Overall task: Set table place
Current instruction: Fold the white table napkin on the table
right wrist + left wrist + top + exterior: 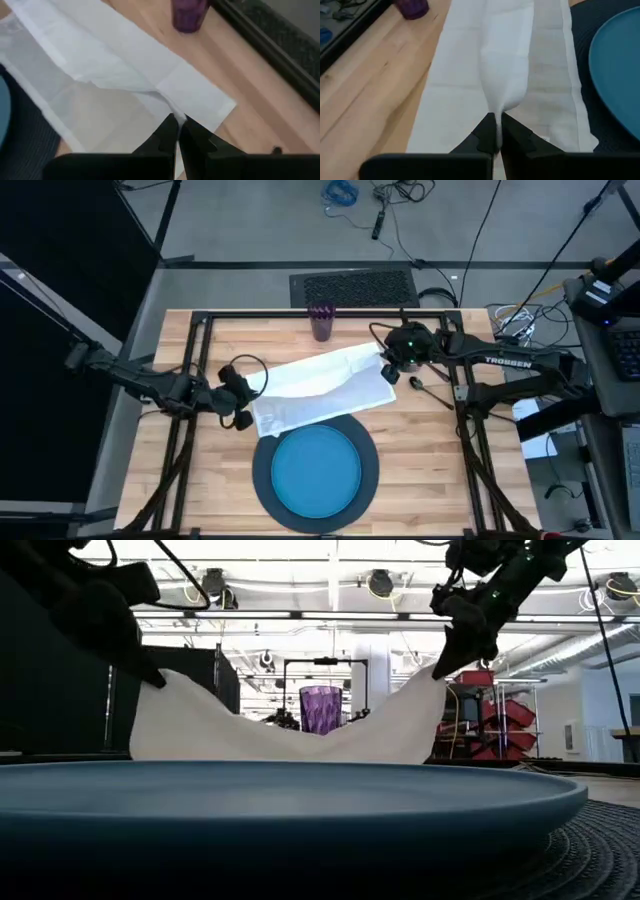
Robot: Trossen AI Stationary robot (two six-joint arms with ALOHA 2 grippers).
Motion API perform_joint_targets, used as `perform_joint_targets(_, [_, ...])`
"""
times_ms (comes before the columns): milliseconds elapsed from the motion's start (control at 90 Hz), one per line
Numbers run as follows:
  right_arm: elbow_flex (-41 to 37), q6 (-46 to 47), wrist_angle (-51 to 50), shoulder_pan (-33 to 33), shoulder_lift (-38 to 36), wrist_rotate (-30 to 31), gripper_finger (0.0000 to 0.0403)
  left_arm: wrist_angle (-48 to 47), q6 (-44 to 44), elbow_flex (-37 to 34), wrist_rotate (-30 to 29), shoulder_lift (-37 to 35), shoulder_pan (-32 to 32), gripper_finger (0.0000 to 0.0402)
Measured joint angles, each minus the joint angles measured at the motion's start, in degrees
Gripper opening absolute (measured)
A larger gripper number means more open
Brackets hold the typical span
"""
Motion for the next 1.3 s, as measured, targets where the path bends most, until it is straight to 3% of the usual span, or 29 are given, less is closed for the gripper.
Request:
perform_joint_targets(267, [0.0,5.2,-7.8,3.3,0.0,1.5,0.0,0.6,-1.3,0.0,3.5,0.0,0.0,0.0])
perform_joint_targets(667, [0.0,9.8,-11.3,6.9,0.0,3.2,0.0,0.9,-5.9,0.0,6.4,0.5,-3.8,0.0])
perform_joint_targets(1300, [0.0,14.0,-16.5,8.7,4.7,2.9,0.0,5.5,-5.8,0.0,7.8,11.1,-5.0,0.0])
